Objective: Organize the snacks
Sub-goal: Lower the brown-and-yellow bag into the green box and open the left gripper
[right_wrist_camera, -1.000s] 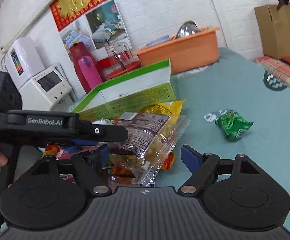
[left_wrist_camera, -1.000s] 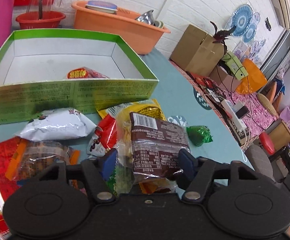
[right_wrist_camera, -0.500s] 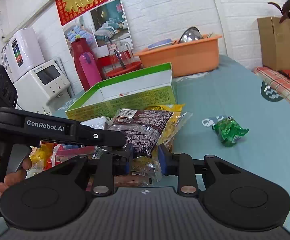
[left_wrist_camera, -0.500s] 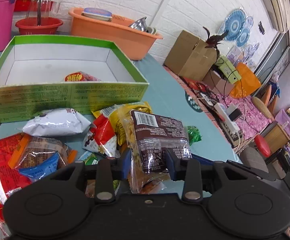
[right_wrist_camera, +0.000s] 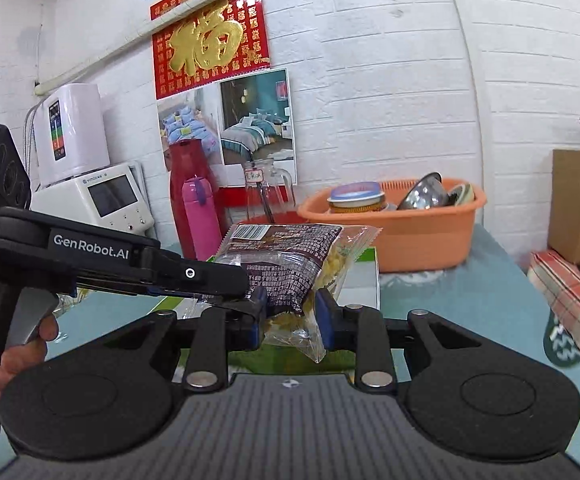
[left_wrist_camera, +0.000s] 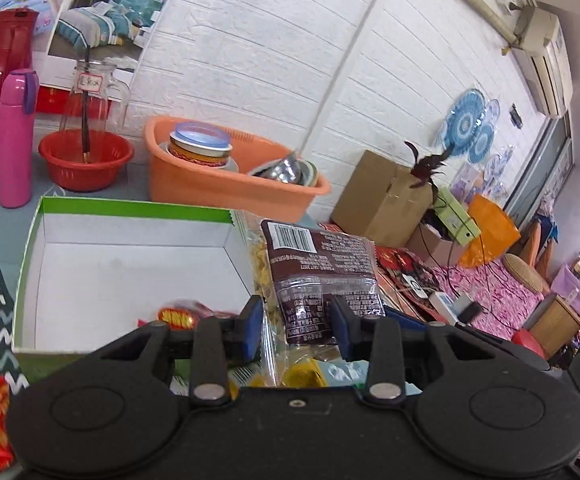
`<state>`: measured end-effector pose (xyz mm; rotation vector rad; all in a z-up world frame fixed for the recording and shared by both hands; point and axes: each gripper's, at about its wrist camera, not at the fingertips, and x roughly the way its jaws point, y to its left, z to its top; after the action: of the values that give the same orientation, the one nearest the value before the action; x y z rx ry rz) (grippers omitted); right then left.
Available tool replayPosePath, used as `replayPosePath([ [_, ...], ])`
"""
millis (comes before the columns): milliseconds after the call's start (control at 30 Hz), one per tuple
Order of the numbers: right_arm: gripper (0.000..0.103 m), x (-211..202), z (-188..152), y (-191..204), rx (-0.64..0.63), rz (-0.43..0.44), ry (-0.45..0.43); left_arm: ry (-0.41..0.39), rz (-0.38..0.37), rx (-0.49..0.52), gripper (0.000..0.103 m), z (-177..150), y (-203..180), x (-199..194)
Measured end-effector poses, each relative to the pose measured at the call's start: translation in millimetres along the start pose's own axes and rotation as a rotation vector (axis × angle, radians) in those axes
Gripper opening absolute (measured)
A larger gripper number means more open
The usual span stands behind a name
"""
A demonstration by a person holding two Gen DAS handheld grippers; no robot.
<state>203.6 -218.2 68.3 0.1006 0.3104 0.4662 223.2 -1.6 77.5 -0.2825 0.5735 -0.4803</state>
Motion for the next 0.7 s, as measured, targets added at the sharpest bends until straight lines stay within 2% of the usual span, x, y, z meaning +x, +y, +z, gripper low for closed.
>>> replayPosePath([
  [300,0.047,61,-1,-19,0.009,0.003,0.058,0.038,0.023,-0.064,0.06,9,43,44],
  [367,0.047,72,-5,-22,0.002,0.0,0.065,0.047,0.035,-0.066,0.082,9,50,55],
  [400,0.048,78,-8,-23,-0.012,-0.004,0.062,0.057,0.042,-0.063,0.103,8,52,60],
  [433,0.051,83,-11,-24,-0.039,-0.008,0.056,0.067,0.06,-0.064,0.103,7,55,66],
  [500,0.069,95,-18,-22,-0.108,-0.049,0.071,0.076,0.088,-0.073,0.103,3,59,69],
  [533,0.091,99,-21,-21,-0.143,-0.07,0.096,0.08,0.097,-0.078,0.103,2,61,68],
  [567,0.099,98,-25,-21,-0.171,-0.082,0.1,0.081,0.103,-0.078,0.103,0,61,65],
  [700,0.103,74,-24,-21,-0.165,-0.072,0.068,0.073,0.104,-0.069,0.103,0,53,46],
])
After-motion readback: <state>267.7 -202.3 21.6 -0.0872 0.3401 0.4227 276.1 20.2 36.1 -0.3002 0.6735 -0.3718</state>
